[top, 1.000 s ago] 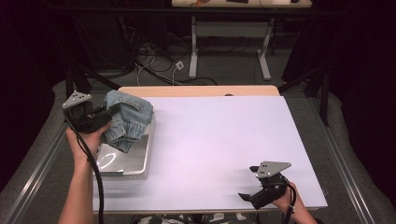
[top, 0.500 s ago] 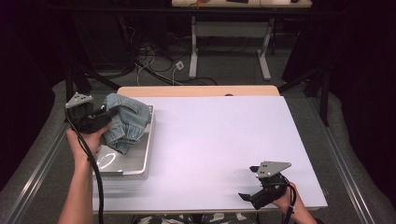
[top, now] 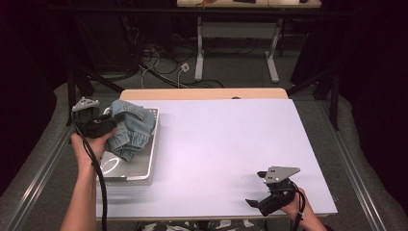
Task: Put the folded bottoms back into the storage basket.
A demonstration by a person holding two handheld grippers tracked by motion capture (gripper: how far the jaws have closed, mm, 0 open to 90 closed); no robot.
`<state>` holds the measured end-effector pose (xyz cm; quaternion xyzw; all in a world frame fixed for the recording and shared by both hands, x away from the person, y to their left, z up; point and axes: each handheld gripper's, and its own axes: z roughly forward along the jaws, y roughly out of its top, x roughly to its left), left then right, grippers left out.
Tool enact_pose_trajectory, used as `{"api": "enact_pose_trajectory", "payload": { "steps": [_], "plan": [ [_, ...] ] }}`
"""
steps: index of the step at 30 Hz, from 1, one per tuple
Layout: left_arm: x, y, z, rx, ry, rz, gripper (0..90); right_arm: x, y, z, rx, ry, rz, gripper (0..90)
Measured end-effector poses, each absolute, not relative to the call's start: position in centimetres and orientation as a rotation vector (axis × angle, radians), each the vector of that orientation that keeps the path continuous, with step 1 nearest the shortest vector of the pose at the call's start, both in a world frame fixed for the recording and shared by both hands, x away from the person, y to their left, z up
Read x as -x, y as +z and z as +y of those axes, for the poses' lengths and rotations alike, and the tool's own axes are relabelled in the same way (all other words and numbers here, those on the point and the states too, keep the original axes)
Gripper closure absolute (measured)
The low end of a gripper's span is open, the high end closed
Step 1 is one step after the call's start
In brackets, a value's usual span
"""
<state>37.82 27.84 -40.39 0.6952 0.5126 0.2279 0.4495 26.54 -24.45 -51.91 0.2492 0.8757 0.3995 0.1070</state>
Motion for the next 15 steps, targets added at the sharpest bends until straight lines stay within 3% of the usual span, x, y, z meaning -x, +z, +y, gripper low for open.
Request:
{"api": "enact_pose_trajectory", "payload": {
  "steps": [15],
  "plan": [
    [-38.8,-42.1,27.6,-1.773,0.527,1.305,75.2,-26.5,-51.9,-24.4,-0.731,1.176,2.58,0.5]
  ]
}}
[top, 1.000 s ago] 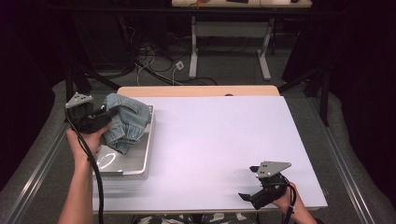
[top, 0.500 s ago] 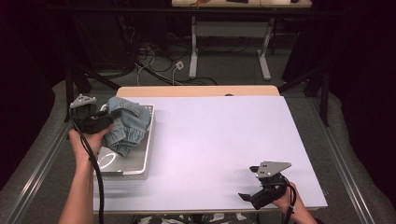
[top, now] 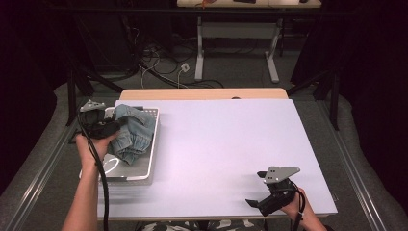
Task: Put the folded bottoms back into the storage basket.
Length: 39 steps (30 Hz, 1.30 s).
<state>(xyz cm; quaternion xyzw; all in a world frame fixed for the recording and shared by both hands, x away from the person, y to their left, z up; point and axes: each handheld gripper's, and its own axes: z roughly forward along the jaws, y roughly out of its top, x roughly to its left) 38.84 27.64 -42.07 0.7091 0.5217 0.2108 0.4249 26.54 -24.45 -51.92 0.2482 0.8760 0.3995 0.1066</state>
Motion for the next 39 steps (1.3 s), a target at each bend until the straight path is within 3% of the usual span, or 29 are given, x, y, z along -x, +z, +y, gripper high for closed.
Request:
{"api": "enact_pose_trajectory", "payload": {
  "steps": [39],
  "plan": [
    [-40.2,-44.8,28.5,-1.847,0.552,1.392,74.8,-26.6,-51.9,-24.4,-0.73,1.177,2.58,0.5]
  ]
}}
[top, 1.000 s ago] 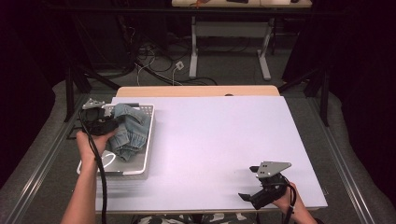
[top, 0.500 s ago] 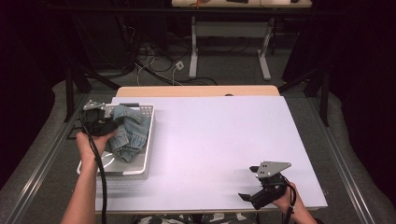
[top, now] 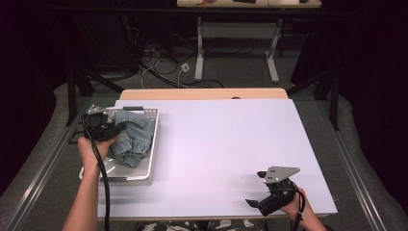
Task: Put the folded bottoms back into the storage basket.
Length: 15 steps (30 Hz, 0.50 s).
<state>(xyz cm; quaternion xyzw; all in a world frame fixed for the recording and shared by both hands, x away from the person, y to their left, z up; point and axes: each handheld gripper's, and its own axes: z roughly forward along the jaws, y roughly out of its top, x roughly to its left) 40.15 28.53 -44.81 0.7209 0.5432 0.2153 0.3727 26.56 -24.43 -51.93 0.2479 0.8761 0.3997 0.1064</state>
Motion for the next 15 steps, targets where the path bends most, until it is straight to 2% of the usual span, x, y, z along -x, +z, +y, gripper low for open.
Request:
{"api": "enact_pose_trajectory", "payload": {
  "steps": [15],
  "plan": [
    [-40.48,-45.59,29.09,-1.861,0.56,1.429,74.2,-26.56,-51.94,-24.42,-0.732,1.178,2.58,0.5]
  ]
}}
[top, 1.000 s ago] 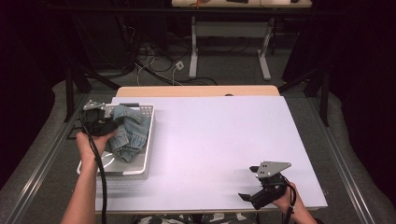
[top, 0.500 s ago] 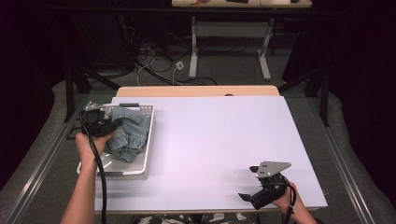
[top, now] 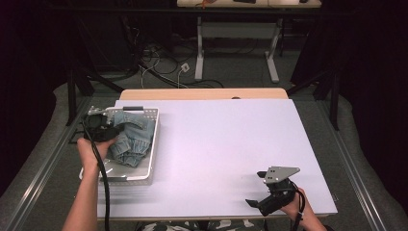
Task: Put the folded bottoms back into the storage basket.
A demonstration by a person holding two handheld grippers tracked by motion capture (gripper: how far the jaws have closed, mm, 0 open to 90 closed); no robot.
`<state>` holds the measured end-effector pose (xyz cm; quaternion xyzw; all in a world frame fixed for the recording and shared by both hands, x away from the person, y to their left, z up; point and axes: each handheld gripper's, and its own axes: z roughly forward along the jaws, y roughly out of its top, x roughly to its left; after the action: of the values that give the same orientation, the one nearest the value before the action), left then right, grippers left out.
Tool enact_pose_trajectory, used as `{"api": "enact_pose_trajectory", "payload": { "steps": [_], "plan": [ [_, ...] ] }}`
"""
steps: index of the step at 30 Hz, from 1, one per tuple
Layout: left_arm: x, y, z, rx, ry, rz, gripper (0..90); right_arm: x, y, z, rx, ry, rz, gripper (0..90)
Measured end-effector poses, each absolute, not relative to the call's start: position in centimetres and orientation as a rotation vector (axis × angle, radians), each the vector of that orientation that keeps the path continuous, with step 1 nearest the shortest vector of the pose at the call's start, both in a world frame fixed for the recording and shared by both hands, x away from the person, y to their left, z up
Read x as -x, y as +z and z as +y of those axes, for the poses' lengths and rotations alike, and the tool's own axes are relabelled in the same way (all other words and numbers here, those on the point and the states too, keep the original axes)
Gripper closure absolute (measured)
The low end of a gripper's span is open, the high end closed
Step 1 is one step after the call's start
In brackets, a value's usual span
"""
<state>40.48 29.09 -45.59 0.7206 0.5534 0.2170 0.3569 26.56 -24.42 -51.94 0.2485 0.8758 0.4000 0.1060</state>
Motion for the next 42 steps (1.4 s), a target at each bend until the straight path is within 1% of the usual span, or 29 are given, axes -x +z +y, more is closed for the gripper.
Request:
{"api": "enact_pose_trajectory", "payload": {
  "steps": [30,42],
  "plan": [
    [-41.0,-47.0,29.8,-1.899,0.581,1.504,73.4,-26.6,-51.9,-24.4,-0.73,1.177,2.58,0.4],
    [-41.3,-47.6,29.6,-1.938,0.613,1.524,72.7,-26.6,-51.9,-24.4,-0.73,1.177,2.58,0.5]
  ]
}}
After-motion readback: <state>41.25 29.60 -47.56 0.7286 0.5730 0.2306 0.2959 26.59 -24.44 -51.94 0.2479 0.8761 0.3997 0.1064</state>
